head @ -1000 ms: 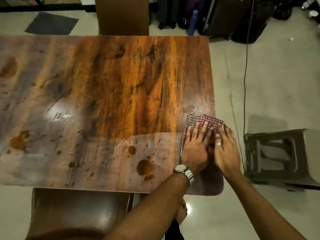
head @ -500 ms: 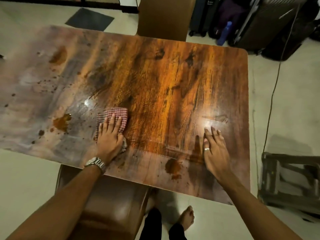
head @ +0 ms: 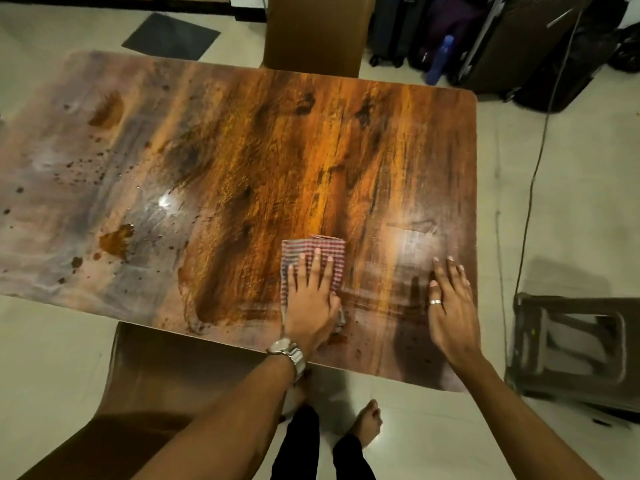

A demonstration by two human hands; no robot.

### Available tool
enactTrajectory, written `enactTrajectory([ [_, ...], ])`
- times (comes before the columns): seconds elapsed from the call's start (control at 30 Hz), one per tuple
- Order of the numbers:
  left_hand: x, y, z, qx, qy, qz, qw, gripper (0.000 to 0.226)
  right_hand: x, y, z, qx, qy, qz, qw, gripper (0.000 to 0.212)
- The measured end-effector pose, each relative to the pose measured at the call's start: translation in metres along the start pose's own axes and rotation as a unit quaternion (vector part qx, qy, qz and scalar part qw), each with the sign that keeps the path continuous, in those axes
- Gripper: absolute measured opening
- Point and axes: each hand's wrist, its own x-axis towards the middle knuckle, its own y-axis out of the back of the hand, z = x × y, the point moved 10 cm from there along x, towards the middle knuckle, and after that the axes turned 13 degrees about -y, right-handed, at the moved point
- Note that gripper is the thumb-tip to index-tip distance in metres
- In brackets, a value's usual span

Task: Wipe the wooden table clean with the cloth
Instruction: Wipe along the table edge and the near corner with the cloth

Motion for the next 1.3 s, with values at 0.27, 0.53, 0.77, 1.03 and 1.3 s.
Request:
enactTrajectory([
  [0.27, 0.045, -0.068, 0.206, -0.030, -0.121, -0.052, 0.991, 0.074, -0.007, 0.055, 0.078, -0.008, -0.073, 0.036, 0.997, 0.063],
  [0.53, 0.040, -0.110, 0.301, 0.080, -0.206, -0.139, 0.965, 0.121, -0.011, 0.066, 0.110, 0.002, -0.099, 0.040, 0.994, 0.063],
  [0.77, 0.076, -0.055, 0.184, -0.045, -0.083, -0.031, 0.995, 0.070, -0.005, 0.066, 0.099, 0.006, -0.073, 0.046, 0.996, 0.058],
  [1.03, 0.063, 0.017, -0.038, 0.013, 0.089, 0.059, 0.994, 0.077, -0.005, 0.063, 0.082, 0.019, -0.060, 0.039, 0.997, 0.058],
  [1.3, 0.085, -0.016, 0.086, 0.009, 0.034, 0.037, 0.999, 0.073, -0.010, 0.059, 0.091, 0.027, -0.068, 0.033, 0.997, 0.057],
])
